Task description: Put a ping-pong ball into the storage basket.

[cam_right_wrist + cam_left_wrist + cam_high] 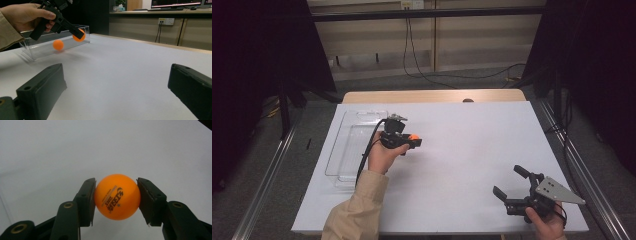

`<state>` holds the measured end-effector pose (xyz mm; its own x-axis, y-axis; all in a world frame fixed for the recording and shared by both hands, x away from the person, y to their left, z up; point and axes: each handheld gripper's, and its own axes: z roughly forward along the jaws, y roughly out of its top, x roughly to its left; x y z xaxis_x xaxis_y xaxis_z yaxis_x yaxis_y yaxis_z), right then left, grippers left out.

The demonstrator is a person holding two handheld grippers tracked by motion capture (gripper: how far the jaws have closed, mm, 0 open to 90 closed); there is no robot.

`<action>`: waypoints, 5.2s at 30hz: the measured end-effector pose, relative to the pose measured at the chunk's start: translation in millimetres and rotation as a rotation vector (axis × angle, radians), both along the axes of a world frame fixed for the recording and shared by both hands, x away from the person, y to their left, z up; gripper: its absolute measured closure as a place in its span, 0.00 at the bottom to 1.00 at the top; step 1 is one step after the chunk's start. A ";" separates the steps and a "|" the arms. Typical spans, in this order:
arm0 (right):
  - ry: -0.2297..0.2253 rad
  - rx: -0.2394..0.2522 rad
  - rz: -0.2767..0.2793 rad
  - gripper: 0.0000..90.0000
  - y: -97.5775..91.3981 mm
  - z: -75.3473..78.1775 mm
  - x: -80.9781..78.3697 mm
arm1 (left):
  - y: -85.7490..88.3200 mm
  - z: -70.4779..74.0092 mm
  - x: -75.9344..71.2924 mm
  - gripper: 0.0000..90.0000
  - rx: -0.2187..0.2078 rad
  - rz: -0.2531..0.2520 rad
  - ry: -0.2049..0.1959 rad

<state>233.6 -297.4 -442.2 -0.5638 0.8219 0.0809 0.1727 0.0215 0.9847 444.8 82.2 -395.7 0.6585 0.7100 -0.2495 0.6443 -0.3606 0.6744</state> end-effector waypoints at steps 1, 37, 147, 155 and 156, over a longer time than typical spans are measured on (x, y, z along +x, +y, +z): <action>-0.001 -0.002 0.001 0.00 0.0 -0.1 0.1 | -0.4 0.9 -0.2 0.57 0.001 -0.004 0.003; 0.001 -0.006 -0.008 0.01 -1.8 -0.6 -2.1 | 8.1 18.8 0.1 0.57 -0.011 -0.006 -0.010; -0.002 -0.002 -0.007 0.00 -2.6 -0.3 -2.3 | 54.2 40.0 -7.1 0.57 -0.025 0.046 -0.045; -0.002 -0.003 -0.006 0.00 -2.5 -0.3 -2.2 | 61.6 42.5 -7.3 0.57 -0.037 0.062 -0.050; -0.002 -0.003 -0.006 0.00 -2.5 -0.3 -2.2 | 62.1 42.6 -7.4 0.57 -0.040 0.063 -0.052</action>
